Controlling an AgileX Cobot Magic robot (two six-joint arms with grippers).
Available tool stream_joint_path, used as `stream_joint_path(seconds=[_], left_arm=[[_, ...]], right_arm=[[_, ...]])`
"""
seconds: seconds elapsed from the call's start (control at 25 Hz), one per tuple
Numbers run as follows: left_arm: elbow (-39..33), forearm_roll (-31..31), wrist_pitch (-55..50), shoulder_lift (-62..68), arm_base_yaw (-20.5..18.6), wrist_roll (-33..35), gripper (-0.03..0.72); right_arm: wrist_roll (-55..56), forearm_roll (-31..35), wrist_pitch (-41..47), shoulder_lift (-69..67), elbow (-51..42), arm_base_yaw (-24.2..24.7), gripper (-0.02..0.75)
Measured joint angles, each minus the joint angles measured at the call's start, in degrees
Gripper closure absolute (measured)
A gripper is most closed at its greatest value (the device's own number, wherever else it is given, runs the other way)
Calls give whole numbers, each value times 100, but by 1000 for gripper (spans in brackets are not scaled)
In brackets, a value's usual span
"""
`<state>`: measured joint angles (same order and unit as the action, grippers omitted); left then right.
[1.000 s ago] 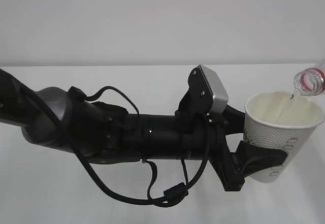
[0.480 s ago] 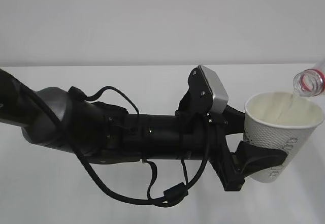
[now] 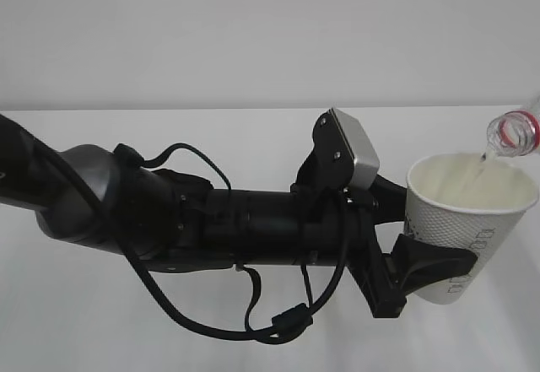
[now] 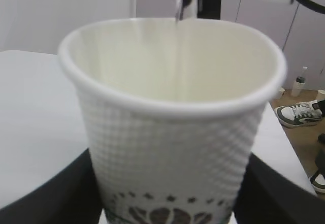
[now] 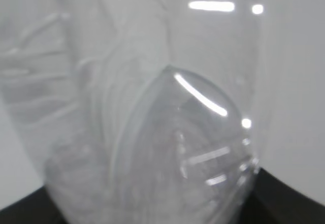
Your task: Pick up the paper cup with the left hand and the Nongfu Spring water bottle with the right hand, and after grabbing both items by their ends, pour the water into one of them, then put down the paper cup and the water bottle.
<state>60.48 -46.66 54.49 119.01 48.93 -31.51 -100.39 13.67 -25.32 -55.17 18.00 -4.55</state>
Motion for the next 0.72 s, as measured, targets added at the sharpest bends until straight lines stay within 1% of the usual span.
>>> stream_joint_path(seconds=[0.72], left_arm=[[0,0,0,0,0,0,181]], right_arm=[[-71,0,-12,-45,3,0,288]])
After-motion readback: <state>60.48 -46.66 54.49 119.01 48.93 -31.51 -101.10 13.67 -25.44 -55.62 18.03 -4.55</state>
